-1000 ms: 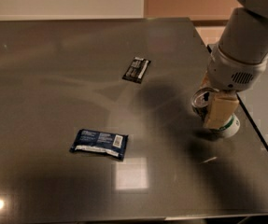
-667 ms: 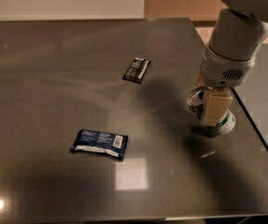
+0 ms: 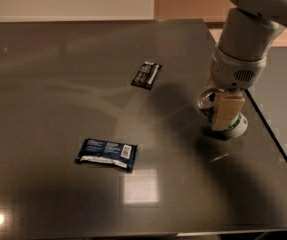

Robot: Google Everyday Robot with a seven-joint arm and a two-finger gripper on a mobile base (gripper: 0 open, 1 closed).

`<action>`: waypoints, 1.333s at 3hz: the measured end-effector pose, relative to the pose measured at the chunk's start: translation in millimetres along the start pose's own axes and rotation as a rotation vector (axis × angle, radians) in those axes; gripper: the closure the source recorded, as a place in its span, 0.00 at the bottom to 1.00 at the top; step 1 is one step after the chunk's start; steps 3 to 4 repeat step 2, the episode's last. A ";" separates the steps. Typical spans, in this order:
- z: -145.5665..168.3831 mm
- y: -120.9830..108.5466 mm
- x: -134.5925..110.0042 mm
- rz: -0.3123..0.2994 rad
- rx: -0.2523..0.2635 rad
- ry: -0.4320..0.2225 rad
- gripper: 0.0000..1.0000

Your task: Knock 7up can over

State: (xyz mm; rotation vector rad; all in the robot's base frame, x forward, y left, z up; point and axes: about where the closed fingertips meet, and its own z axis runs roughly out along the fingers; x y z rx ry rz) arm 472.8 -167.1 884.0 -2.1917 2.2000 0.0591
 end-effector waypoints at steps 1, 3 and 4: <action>1.1 -4.3 2.3 -0.001 -0.002 -0.004 0.00; 1.1 -4.4 2.3 -0.001 -0.002 -0.004 0.00; 1.1 -4.4 2.3 -0.001 -0.002 -0.004 0.00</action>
Offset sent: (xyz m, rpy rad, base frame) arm 0.0036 -0.0018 -0.0011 0.0031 0.0017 0.0008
